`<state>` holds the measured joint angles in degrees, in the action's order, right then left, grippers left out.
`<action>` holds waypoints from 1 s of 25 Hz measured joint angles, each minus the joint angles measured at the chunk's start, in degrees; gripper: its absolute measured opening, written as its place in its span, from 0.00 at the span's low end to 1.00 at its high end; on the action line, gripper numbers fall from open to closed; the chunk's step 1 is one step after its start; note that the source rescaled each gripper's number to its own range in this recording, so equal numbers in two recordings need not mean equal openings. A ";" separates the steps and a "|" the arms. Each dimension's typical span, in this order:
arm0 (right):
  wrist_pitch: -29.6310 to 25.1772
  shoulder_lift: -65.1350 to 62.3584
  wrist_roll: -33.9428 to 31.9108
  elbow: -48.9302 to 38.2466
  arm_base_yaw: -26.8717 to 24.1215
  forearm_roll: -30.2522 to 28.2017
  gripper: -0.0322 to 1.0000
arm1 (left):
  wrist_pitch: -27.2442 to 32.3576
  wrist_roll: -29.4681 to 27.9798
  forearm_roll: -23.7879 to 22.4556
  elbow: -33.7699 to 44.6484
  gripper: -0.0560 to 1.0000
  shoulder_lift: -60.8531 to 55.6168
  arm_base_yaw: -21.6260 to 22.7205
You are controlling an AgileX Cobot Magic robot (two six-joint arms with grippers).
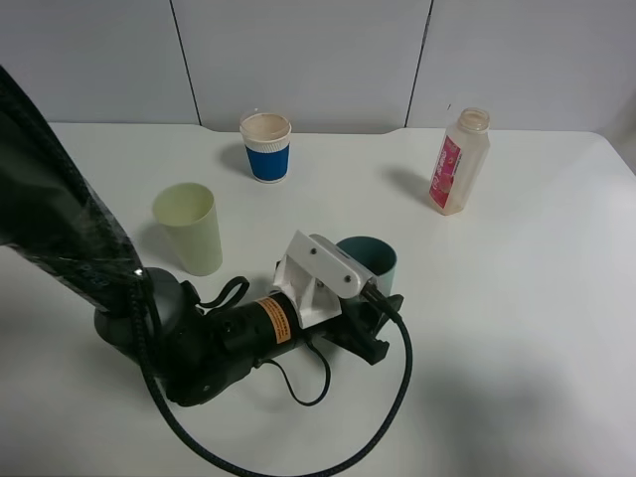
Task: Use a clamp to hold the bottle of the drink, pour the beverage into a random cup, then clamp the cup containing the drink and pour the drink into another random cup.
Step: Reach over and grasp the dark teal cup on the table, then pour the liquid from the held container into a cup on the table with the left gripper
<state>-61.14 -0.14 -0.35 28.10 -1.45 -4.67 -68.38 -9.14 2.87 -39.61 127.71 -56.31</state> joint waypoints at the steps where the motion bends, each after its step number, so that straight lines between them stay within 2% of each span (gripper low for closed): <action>1: 0.00 0.00 0.00 0.00 0.00 0.00 1.00 | 0.01 0.00 0.19 0.92 0.06 -0.82 0.00; 5: 0.00 0.00 0.00 0.00 0.00 0.00 1.00 | 0.01 0.00 1.59 3.88 0.06 -3.49 0.00; 12: 0.00 0.00 0.00 0.00 0.00 0.00 1.00 | 0.01 0.00 7.38 11.35 0.06 -10.21 0.00; 25: 0.00 0.00 0.00 0.00 0.00 0.00 1.00 | -0.05 0.00 20.60 26.65 0.06 -21.12 0.00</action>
<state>-61.14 -0.14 -0.35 28.10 -1.45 -4.67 -68.42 -9.14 23.47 -12.96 106.59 -56.31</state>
